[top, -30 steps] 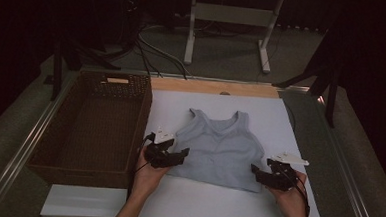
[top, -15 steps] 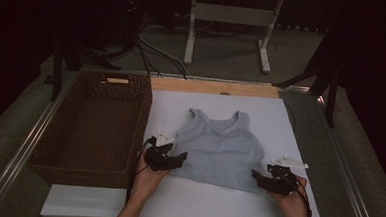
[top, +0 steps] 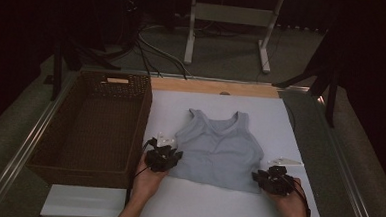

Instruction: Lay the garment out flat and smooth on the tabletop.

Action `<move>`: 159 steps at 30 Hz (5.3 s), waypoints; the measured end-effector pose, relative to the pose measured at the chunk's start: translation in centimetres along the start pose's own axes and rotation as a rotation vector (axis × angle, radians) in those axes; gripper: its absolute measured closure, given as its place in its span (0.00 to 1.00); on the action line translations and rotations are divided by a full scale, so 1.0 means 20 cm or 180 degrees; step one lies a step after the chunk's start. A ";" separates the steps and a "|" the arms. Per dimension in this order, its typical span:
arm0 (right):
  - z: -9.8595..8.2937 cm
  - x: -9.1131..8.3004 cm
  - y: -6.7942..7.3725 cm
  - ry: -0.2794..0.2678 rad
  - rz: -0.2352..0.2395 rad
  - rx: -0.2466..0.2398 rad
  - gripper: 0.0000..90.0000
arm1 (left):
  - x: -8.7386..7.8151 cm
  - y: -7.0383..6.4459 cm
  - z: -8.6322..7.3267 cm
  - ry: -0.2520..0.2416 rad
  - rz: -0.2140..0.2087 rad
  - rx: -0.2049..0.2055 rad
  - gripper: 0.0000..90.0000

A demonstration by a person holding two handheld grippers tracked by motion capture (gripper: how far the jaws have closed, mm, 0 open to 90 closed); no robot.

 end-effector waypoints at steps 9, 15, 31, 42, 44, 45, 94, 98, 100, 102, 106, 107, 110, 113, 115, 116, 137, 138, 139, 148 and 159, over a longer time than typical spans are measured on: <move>0.01 0.00 -0.01 -0.0040 -0.0049 0.0056 0.38 | 0.00 0.01 0.00 0.0007 0.0019 -0.0011 0.96; 0.01 0.03 0.02 0.0087 -0.0013 -0.0030 0.63 | -0.01 0.01 0.00 0.0018 0.0050 -0.0004 0.97; 0.03 -0.05 0.07 -0.0054 -0.0001 -0.0176 0.95 | -0.04 -0.01 0.03 -0.0098 0.0042 -0.0006 0.96; 0.03 -0.07 0.06 -0.0074 -0.0134 -0.0218 0.96 | -0.05 -0.01 0.06 -0.0150 0.0079 -0.0038 0.97; 0.02 -0.08 0.07 -0.0098 -0.0127 -0.0224 0.96 | -0.06 -0.02 0.04 -0.0143 0.0063 -0.0029 0.97; 0.02 -0.10 0.07 -0.0107 -0.0118 -0.0229 0.96 | -0.07 -0.03 0.03 -0.0134 0.0039 -0.0042 0.97; -0.10 -0.22 0.02 -0.0106 -0.0117 -0.0196 0.95 | -0.21 -0.21 -0.10 -0.0016 -0.0374 0.0014 0.69; -0.09 -0.22 0.02 -0.0121 -0.0116 -0.0204 0.95 | -0.20 -0.17 -0.05 -0.0098 -0.0369 -0.0052 0.55; -0.10 -0.22 0.02 -0.0123 -0.0114 -0.0200 0.95 | -0.17 -0.15 -0.03 -0.0049 -0.0395 -0.0117 0.52; -0.10 -0.23 0.02 -0.0134 -0.0113 -0.0201 0.95 | -0.15 -0.13 -0.02 -0.0004 -0.0372 -0.0204 0.48; -0.10 -0.23 0.02 -0.0166 -0.0099 -0.0204 0.95 | -0.13 -0.12 -0.04 0.0001 -0.0224 -0.0320 0.46; -0.10 -0.23 0.02 -0.0165 -0.0101 -0.0200 0.95 | -0.13 -0.12 -0.05 0.0033 -0.0197 -0.0314 0.46; -0.10 -0.23 0.02 -0.0167 -0.0104 -0.0213 0.95 | -0.11 -0.11 -0.07 0.0093 -0.0191 -0.0317 0.46; -0.09 -0.23 0.03 -0.0174 -0.0104 -0.0215 0.95 | -0.07 -0.10 -0.05 0.0082 -0.0229 -0.0331 0.46; -0.09 -0.23 0.03 -0.0172 -0.0107 -0.0215 0.95 | -0.05 -0.09 -0.03 0.0028 -0.0296 -0.0377 0.45; -0.09 -0.23 0.03 -0.0170 -0.0106 -0.0215 0.95 | -0.04 -0.09 -0.02 -0.0004 -0.0315 -0.0399 0.45; -0.09 -0.23 0.09 -0.0166 0.0037 -0.0296 0.95 | -0.14 -0.08 -0.08 -0.0039 0.0143 -0.0432 0.94; -0.09 -0.22 0.09 -0.0157 0.0048 -0.0303 0.95 | -0.15 -0.08 -0.08 -0.0028 0.0163 -0.0420 0.94; -0.09 -0.22 0.10 -0.0154 0.0066 -0.0306 0.95 | -0.15 -0.08 -0.08 -0.0013 0.0174 -0.0405 0.94; -0.12 -0.25 0.10 -0.0171 0.0097 -0.0302 0.95 | -0.16 -0.10 -0.10 0.0058 0.0230 -0.0316 0.94; -0.20 -0.34 0.05 -0.0191 0.0064 -0.0146 0.95 | -0.12 -0.20 -0.08 0.0072 0.0064 -0.0230 0.94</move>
Point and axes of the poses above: each handheld gripper's, and its own axes: x roughly forward along the jaws, z roughly out of its top, y roughly to its left, the point moved 3 cm from there along x, roughly forward along the jaws, and after that the axes turned 1 degree about -y, right-handed, at the moved point
